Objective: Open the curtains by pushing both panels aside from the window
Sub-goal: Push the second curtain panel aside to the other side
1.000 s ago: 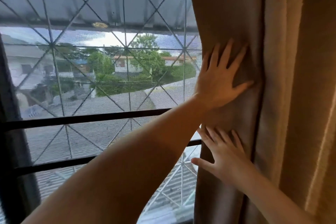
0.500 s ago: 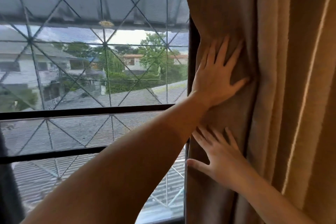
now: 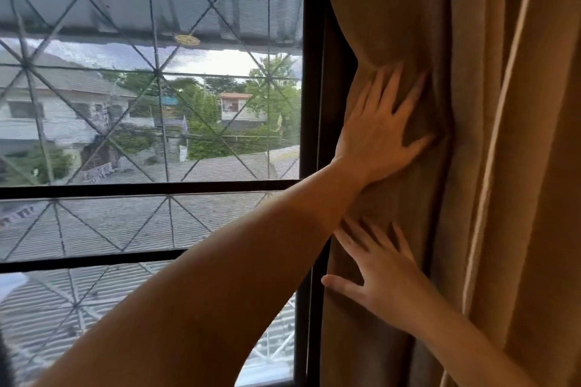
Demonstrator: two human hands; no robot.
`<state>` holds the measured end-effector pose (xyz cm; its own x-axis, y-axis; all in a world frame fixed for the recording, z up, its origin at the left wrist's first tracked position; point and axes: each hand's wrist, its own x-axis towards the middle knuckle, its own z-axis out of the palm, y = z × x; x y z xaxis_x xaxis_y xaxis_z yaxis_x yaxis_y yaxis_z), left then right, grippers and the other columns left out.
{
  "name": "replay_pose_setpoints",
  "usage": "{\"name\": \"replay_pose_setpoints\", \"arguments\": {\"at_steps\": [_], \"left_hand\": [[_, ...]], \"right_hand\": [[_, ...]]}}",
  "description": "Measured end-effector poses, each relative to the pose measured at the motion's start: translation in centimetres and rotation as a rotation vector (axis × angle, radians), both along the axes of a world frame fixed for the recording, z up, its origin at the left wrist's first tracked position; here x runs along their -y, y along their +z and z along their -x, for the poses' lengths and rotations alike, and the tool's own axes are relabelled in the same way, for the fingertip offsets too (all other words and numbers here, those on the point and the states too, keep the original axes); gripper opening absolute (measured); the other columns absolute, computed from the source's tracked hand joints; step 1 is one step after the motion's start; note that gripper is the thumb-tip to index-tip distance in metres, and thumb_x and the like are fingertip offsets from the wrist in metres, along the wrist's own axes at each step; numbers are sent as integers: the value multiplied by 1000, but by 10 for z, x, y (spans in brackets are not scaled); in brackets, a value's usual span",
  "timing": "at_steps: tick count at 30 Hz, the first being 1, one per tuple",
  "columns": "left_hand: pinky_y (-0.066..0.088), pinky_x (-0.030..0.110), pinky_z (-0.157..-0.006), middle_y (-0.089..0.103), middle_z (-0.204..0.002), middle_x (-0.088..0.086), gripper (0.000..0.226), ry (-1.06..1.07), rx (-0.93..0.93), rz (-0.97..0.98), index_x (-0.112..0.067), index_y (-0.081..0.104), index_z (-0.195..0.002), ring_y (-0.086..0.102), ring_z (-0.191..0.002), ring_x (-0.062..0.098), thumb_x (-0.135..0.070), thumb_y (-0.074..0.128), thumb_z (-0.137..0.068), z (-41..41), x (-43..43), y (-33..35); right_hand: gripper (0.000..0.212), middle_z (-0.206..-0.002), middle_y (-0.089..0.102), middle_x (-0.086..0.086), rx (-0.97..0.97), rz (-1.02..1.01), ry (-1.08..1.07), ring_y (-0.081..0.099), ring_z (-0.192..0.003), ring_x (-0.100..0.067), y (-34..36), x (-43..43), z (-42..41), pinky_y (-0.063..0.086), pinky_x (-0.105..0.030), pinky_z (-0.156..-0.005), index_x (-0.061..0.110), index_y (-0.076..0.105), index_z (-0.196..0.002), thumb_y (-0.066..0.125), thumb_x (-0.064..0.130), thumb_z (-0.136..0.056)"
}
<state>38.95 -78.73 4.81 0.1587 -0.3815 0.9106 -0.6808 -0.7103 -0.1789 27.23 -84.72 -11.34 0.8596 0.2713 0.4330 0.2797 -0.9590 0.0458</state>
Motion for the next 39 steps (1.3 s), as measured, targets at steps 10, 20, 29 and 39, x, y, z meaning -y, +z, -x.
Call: {"name": "replay_pose_setpoints", "arguments": {"at_steps": [10, 20, 29, 39], "left_hand": [[13, 53, -138, 14, -181, 17, 94, -69, -18, -2, -20, 22, -172, 13, -169, 37, -71, 53, -100, -6, 41, 4], [22, 56, -135, 22, -179, 19, 90, -126, -14, 57, -18, 31, -170, 20, -167, 40, -69, 51, -99, -9, 64, 4], [21, 55, -135, 23, -179, 19, 89, -93, 5, 54, -19, 32, -170, 20, -167, 40, -70, 51, -98, -9, 71, 7], [17, 53, -137, 20, -180, 17, 89, -46, -18, 38, -22, 28, -171, 17, -168, 39, -70, 53, -100, -4, 86, 7]], "right_hand": [[86, -172, -20, 18, -28, 17, -61, -11, -161, -15, 4, 36, 0, -18, -48, -123, 61, -37, -143, 9, 98, -81], [84, -173, -17, 19, -51, 21, -75, -7, -162, -17, -5, 58, -5, -10, -56, -127, 63, -39, -142, 15, 95, -87], [83, -175, -12, 18, -46, -6, -50, -9, -162, -15, -3, 66, -5, -10, -59, -128, 66, -36, -143, 17, 96, -87], [81, -176, -7, 17, -32, -10, -67, -4, -163, -18, -7, 78, -8, -10, -57, -128, 65, -28, -147, 12, 98, -85]]}}
